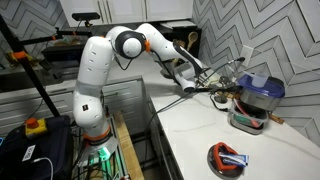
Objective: Pick up the wooden spoon and place it in the utensil holding bucket
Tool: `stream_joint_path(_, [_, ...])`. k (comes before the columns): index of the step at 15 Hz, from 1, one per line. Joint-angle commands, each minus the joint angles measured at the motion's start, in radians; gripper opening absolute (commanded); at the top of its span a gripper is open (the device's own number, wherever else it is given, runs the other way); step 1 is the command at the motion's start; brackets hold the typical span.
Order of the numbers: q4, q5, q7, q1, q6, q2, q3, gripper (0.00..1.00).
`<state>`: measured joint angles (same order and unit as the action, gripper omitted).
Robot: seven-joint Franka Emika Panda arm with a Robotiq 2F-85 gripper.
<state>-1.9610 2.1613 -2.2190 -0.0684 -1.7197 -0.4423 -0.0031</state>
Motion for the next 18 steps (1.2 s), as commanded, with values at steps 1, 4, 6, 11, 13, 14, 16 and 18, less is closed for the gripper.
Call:
stream_joint_path(1, [-0.031, -0.026, 0.011, 0.002, 0.005, 0.011, -0.008, 0.46])
stream_joint_path(4, [-0.026, -0.022, 0.014, 0.006, 0.009, 0.027, -0.01, 0.6])
stream_joint_path(6, [-0.022, -0.023, 0.014, 0.007, 0.011, 0.042, -0.011, 0.76])
stream_joint_path(11, [-0.024, -0.004, 0.004, 0.02, 0.027, 0.112, -0.011, 1.0])
stream_joint_path(13, [-0.046, 0.013, -0.001, 0.032, 0.021, 0.195, -0.016, 1.0])
stream_joint_path(14, [-0.07, 0.0, 0.008, 0.035, -0.006, 0.259, -0.023, 1.0])
stream_joint_path(16, [-0.099, 0.0, 0.01, 0.054, 0.065, 0.346, -0.024, 1.0])
stream_joint_path(18, [-0.124, 0.003, 0.02, 0.07, 0.183, 0.429, -0.023, 1.0])
